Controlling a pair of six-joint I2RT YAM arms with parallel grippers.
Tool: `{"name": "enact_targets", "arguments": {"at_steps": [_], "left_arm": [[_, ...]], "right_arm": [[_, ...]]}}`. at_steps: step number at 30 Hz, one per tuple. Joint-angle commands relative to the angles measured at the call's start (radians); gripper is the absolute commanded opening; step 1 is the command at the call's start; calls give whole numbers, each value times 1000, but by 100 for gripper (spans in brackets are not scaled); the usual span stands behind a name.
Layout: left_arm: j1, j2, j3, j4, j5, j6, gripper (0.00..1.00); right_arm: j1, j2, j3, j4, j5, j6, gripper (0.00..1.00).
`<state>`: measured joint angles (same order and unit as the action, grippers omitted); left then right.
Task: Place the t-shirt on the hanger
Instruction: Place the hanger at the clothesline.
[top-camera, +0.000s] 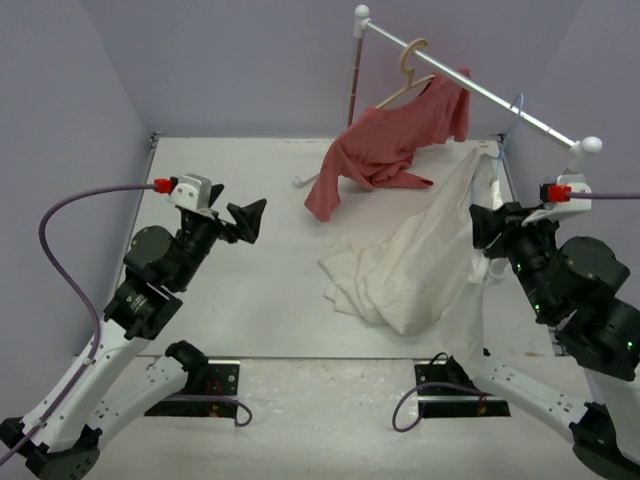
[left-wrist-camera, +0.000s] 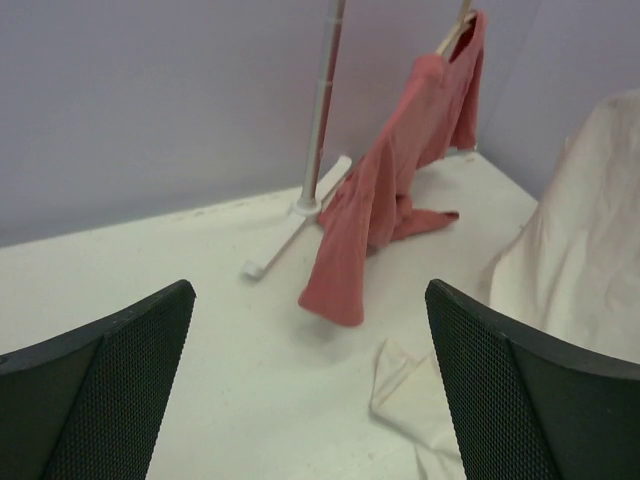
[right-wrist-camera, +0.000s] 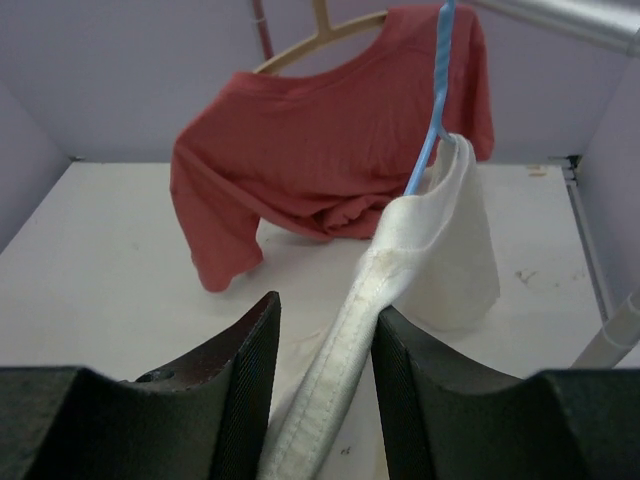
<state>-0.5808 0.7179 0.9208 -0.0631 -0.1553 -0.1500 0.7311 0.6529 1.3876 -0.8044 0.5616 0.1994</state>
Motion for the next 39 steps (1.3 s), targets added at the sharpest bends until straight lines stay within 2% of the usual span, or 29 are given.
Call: {"name": "enact_targets", "arguments": {"at_steps": [1,6,13,18,27,33,39], "left_arm": [[4,-57,-93,-214,39,-34,100],[4,-145,-187,-259,67,10,100],[2,-298,-314,-200,47,14,100],[2,-314,-329,-201,62,10,100],[2,-333,-367,-179,112,0,100],[2,-338,-375,-174,127,-2,100],[2,-341,-379,-172,138,-2,100]], "right_arm": [[-6,102,130,246,130,-140,0],[-34,214,180,281,170,-145,0],[-71,300,177,281,211,-16,0],[-84,326,153,281,221,35,0],[-154,404,104,346,305,-69,0],[-238,398,52,353,187,-42,0],[-260,383,-124,427,137,-7,0]]}}
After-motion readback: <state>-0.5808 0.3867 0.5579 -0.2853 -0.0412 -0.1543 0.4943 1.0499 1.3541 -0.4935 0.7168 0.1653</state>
